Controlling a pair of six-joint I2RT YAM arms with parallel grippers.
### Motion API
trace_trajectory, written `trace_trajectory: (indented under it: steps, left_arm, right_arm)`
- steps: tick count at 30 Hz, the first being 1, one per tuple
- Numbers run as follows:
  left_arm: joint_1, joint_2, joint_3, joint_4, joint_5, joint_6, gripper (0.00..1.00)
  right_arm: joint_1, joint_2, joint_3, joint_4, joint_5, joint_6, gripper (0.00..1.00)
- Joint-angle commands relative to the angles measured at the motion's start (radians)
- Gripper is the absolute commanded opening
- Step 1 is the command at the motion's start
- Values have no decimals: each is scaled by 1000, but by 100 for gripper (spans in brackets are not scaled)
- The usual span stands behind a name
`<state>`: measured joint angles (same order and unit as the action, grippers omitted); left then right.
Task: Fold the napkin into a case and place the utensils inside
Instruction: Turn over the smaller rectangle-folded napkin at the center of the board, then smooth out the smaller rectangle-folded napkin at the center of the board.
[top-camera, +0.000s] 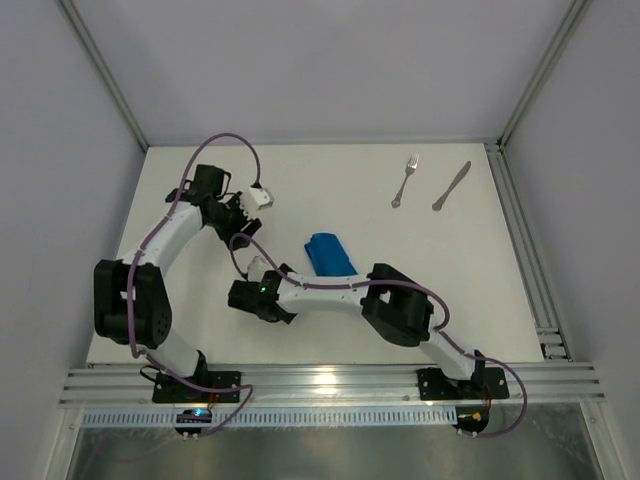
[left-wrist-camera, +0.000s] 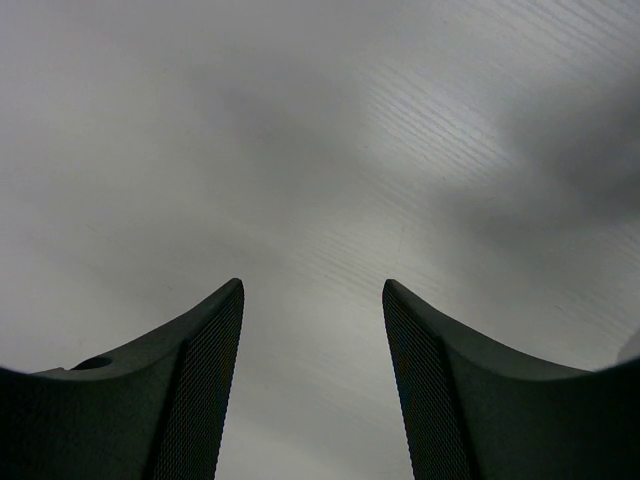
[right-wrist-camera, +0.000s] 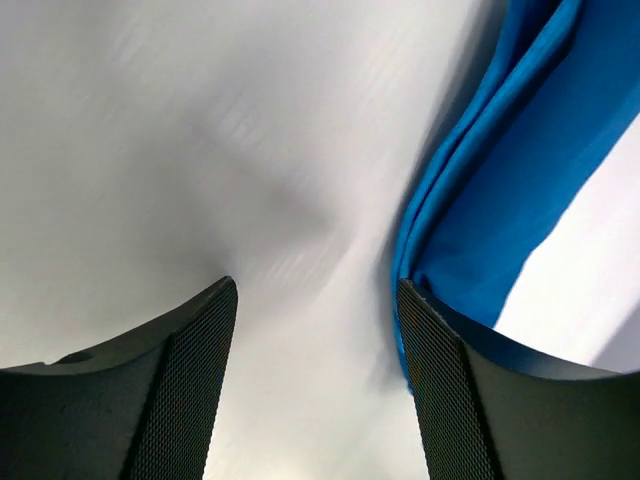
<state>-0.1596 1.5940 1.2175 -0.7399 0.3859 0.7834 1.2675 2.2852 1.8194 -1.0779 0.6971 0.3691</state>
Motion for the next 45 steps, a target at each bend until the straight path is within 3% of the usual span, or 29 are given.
trace_trajectory:
  steps: [1,5,11,14,16,21,29,33,40,45]
  left_arm:
    - [31,7,54,-6,44,-35,60]
    - [54,26,79,28,68,-94,60]
    - [46,63,140,69,165,-243,54]
    - [-18,104,189,76,169,-289,55]
    - [-102,135,235,66,159,-299,64]
    - [-227,231,286,140,159,-369,67]
    - [-270,426,441,136,185,-446,68]
    - [-278,446,429,134,186,-425,58]
    - [-281,451,349,66,182,-345,52]
    - [-281,449,304,80,139,-343,33]
  right_arm:
    - [7,-163,-100,218,-85,-4,69]
    - [-65,-453,-317,416,-262,25,65]
    - [-281,-734,-704,700,-459,125,51]
    - [-376,-843,-856,836,-514,160,50]
    - [-411,-897,-949,898,-564,183,50]
    - [-464,-940,-1095,996,-576,243,42]
    - [-461,-896,-1158,1055,-584,294,26]
    - [-438,-871,-1134,1029,-544,294,25]
    - [-421,-807,-1121,1033,-533,304,24]
    - [-418,-764,-1117,1059,-525,301,21]
